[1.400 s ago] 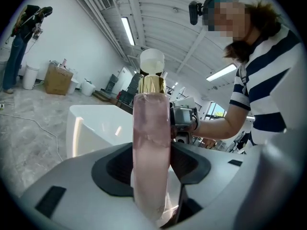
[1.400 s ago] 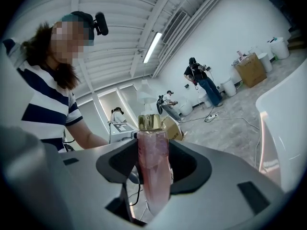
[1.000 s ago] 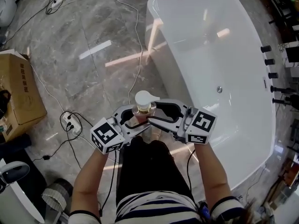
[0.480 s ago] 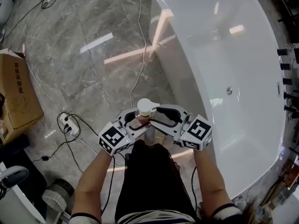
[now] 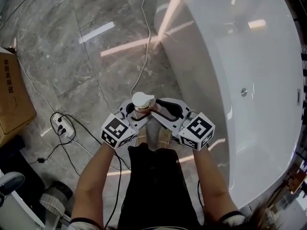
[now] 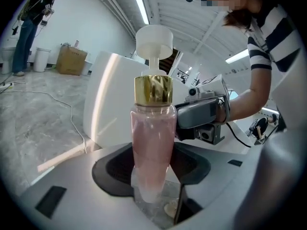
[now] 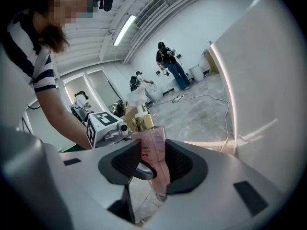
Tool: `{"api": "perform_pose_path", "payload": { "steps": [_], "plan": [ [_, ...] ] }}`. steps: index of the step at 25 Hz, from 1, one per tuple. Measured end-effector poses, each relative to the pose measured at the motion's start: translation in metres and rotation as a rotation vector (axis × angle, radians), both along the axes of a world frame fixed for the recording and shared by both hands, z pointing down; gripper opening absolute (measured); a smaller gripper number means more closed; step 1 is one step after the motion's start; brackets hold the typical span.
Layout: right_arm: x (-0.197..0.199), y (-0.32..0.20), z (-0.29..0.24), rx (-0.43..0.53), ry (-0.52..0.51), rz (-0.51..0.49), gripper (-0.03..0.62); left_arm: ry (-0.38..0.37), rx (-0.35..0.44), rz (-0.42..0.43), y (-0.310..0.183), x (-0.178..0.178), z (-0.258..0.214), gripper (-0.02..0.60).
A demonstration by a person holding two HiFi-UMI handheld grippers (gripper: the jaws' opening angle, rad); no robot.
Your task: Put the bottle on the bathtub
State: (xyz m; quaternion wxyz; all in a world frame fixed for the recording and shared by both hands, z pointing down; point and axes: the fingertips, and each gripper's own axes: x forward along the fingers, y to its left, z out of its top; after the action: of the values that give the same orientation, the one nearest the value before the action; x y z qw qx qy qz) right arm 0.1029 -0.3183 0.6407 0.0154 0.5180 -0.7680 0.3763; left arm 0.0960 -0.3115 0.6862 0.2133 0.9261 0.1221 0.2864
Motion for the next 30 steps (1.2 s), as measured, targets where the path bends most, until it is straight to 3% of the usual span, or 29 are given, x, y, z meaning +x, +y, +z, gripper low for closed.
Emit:
{"api": "perform_pose_path", "payload": {
  "steps": [7,18,30],
  "plan": [
    [0.014,-0.01,0.054,-0.032,-0.053,0.069,0.156,-0.026,0.033,0.0,-0.014,0.012,0.054,0.23],
    [0.025,-0.017,0.139,-0.065,0.017,0.165,0.117,-0.064,0.142,0.02,-0.028,0.028,0.138,0.229],
    [0.027,-0.006,0.207,-0.125,0.061,0.226,0.064,-0.105,0.182,-0.01,-0.021,0.035,0.206,0.227]
  ]
}}
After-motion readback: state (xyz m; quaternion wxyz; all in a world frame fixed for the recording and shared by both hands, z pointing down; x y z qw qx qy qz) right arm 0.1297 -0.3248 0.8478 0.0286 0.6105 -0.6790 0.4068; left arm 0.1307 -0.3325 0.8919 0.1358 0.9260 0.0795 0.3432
